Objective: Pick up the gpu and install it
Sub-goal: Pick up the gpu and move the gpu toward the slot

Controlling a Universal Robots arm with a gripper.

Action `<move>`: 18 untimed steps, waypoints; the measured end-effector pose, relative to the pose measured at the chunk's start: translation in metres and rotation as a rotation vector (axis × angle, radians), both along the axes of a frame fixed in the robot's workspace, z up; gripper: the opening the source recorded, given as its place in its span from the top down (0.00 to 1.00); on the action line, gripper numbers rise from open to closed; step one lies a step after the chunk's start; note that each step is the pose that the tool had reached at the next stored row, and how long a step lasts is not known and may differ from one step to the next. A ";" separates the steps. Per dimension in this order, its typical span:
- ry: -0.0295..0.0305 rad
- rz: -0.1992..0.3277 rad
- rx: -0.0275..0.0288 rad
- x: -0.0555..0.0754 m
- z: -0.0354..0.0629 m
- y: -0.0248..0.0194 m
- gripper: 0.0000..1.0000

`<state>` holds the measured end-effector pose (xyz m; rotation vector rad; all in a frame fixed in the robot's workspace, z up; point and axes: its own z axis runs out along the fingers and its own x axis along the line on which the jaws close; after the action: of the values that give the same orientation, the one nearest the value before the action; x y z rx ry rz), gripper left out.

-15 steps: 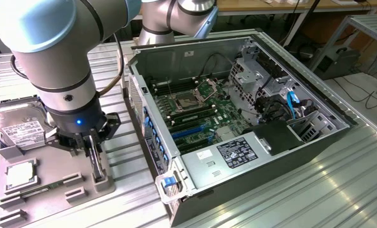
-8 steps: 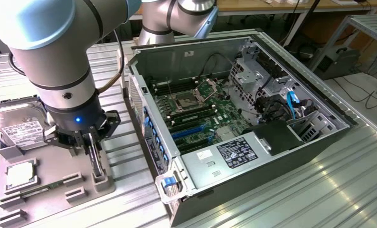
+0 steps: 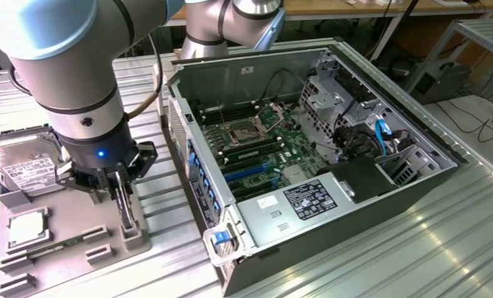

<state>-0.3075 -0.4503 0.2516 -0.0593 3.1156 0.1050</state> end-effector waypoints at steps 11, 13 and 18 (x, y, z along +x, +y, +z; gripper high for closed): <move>0.0001 0.000 -0.0001 0.000 0.0053 0.0000 0.72; 0.0000 0.000 -0.0001 0.000 0.0064 0.0000 0.72; 0.0001 0.000 -0.0001 0.000 0.0098 0.0000 0.72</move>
<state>-0.3076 -0.4503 0.2613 -0.0593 3.1157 0.1049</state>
